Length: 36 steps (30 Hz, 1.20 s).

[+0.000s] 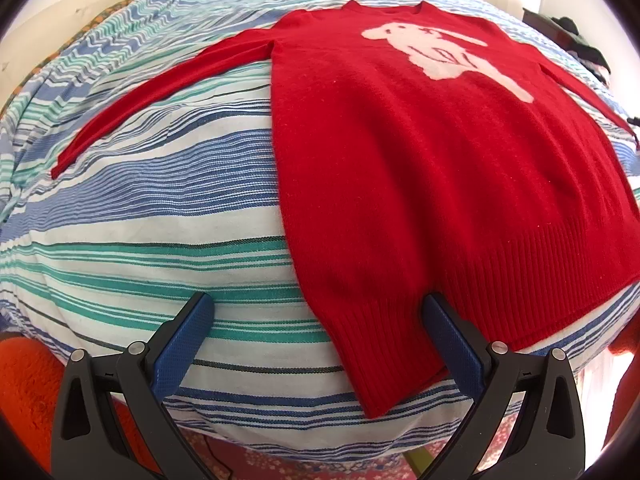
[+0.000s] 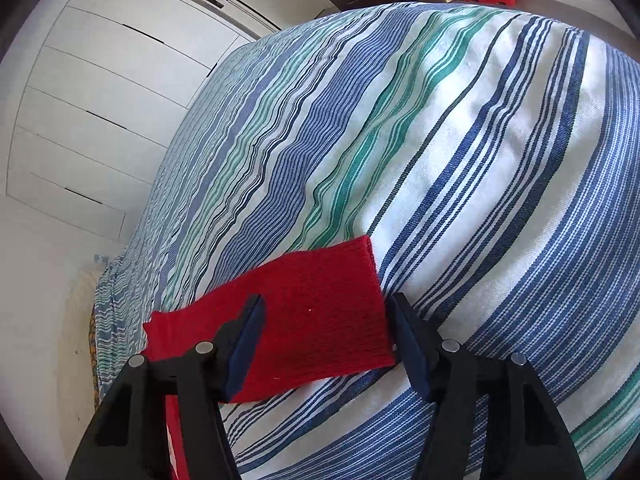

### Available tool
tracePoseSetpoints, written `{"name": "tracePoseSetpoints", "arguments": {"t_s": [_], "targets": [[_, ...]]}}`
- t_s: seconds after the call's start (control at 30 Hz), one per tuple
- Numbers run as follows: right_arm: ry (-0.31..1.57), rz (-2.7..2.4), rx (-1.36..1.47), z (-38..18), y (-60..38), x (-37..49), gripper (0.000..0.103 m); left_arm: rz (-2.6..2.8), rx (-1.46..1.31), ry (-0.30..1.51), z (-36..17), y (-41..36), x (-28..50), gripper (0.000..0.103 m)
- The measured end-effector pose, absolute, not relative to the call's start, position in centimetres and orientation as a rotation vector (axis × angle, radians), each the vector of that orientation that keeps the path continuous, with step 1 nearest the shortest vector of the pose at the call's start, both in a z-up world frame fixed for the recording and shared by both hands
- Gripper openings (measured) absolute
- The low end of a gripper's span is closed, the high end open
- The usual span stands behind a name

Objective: Fold small clothes

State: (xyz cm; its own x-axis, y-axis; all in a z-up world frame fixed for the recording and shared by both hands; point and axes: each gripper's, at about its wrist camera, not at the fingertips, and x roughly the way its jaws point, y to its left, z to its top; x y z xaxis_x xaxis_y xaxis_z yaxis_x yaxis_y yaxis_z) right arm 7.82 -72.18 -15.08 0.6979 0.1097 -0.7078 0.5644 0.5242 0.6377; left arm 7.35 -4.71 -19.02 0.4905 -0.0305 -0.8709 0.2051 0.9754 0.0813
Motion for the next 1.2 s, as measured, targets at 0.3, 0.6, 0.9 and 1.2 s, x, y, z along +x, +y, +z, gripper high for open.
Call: {"name": "tracePoseSetpoints", "arguments": {"t_s": [0.3,0.6,0.9,1.2], "targets": [[0.708,-0.226,0.895,-8.4,-67.9,9.4,0.009,-0.069,-0.04,0.991,-13.4,1.2,8.5,0.098],[0.594,0.117,0.77,5.0,-52.6,17.7,0.009,0.139,-0.484,1.001,-15.2,13.3,9.2,0.098],[0.707,0.359,0.598,7.1,-33.4,27.3,0.01,0.113,-0.426,1.009,-15.0,12.8,8.4,0.098],[0.911,0.398,0.595,0.4,-30.7,31.0,0.08,0.109,-0.375,1.032,-15.4,12.5,8.4,0.098]]}}
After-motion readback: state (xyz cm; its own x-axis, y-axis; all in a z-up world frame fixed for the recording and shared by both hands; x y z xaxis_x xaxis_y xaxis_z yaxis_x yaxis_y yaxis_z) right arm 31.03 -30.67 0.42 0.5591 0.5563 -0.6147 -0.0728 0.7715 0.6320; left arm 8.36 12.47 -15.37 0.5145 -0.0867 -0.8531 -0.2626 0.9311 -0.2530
